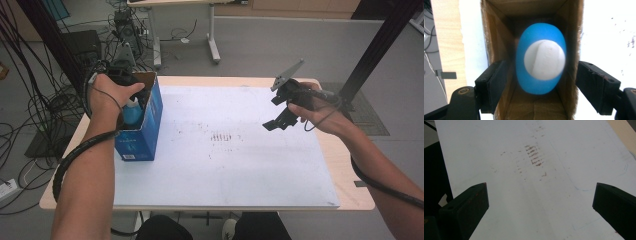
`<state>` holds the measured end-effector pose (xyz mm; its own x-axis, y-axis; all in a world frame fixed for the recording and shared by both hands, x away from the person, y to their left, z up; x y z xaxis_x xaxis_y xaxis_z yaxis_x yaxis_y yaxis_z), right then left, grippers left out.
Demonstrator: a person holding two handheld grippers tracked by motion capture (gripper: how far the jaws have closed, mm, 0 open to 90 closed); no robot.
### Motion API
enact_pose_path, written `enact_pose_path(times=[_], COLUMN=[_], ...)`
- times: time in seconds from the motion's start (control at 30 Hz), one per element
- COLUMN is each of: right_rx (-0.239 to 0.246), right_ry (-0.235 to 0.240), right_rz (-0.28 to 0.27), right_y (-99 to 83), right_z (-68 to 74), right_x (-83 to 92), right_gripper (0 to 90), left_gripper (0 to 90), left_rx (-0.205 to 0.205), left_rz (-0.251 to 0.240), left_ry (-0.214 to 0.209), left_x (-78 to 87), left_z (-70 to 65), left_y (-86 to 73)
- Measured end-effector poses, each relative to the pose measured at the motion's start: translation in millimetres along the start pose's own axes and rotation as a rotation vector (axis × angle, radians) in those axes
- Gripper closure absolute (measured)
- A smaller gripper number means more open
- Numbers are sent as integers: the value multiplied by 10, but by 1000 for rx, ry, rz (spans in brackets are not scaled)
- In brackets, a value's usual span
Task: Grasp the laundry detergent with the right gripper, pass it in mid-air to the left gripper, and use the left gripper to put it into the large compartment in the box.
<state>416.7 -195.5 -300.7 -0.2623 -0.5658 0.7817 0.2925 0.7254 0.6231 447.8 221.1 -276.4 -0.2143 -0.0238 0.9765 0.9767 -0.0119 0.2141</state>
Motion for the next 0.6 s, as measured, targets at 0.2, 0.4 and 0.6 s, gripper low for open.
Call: enact_pose_path(times=[0.2, 0.4, 0.6], right_rx=[-9, -24, -20], right_ry=[-30, -48, -61], right_rz=[-5, 14, 38], right_y=[51, 54, 82], right_z=[-29, -16, -12], right_x=[78, 101, 91], right_gripper=[3, 3, 3], left_gripper=[222, 160, 136], left_rx=[-26, -68, -111], left_rz=[-33, -59, -78], left_ry=[0, -22, -50], left_x=[174, 297, 353], left_z=[-83, -279, -528], left_y=[-16, -26, 5])
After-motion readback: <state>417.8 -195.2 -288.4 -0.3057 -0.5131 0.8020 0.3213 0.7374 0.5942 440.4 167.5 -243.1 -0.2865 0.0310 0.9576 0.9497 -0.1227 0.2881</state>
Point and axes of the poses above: each handheld gripper's, and its own axes: x roughly backward along the jaws, y roughly out of its top, z roughly to its left, the point moved 5 cm from there along -x, roughly forward along the jaws, and after that the axes turned 5 degrees about -z, right-handed, at the moved point
